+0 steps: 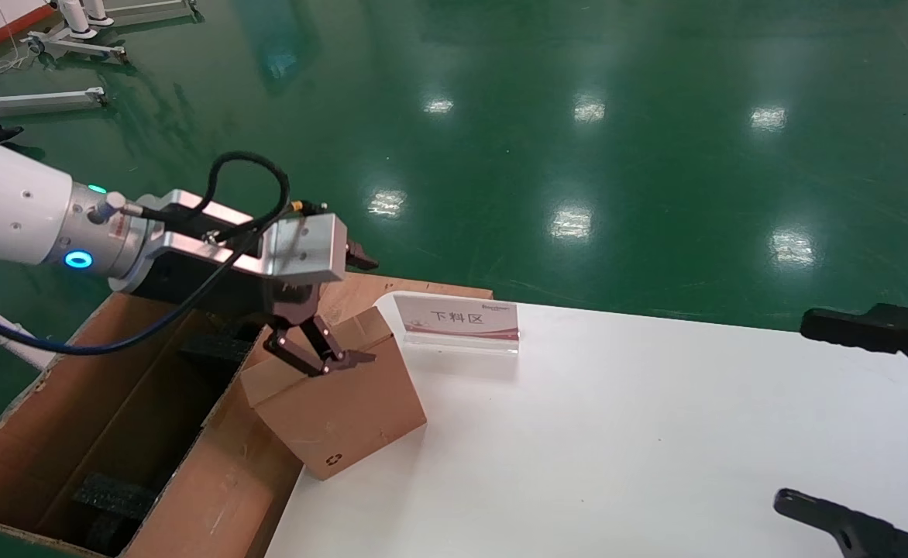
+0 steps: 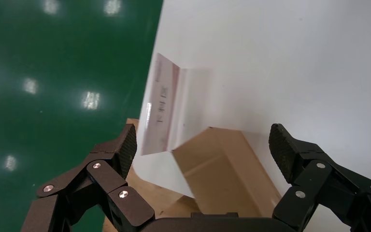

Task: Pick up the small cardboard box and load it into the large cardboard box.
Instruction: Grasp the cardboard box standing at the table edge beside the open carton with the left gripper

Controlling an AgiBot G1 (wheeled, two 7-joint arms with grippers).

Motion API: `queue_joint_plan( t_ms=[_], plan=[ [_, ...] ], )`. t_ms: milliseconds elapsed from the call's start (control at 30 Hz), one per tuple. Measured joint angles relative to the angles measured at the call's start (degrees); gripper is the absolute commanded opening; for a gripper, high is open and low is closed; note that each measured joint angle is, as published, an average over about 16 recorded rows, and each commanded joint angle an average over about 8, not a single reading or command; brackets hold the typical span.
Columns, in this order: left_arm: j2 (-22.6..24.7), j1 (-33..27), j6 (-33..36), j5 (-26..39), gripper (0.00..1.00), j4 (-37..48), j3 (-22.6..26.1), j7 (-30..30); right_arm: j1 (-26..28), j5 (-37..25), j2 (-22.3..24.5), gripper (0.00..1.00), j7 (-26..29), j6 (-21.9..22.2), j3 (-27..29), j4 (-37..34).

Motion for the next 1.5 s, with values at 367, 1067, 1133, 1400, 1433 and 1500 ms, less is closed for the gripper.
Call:
queue_joint_plan(
  t_ms=[367,1067,1133,1400,1433,1500],
  plan=[
    [0.26,-0.91,-0.28,2.83,1.0,0.08,4.88,-4.65,0.01,0.03,0.02,1.0,-0.02,0.02,-0.05,0.0],
    [3.17,-4.64,0.55,10.53,1.0,0.16,15.31,-18.14,0.03,0.09,0.05,1.0,-0.07,0.06,-0.13,0.0],
    [3.28,-4.94,0.56,10.83,1.0,0.16,16.19,-18.88,0.03,0.09,0.06,1.0,-0.07,0.06,-0.14,0.0],
    [3.55,-5.84,0.5,11.46,0.91,0.16,18.64,-20.6,0.03,0.1,0.07,1.0,-0.08,0.08,-0.15,-0.01],
    [3.57,-5.9,0.49,11.48,0.78,0.16,18.8,-20.66,0.03,0.1,0.07,1.0,-0.08,0.08,-0.15,-0.01],
    [3.59,-5.98,0.46,11.49,0.53,0.16,18.99,-20.73,0.03,0.11,0.07,0.95,-0.08,0.08,-0.15,-0.01]
  ],
)
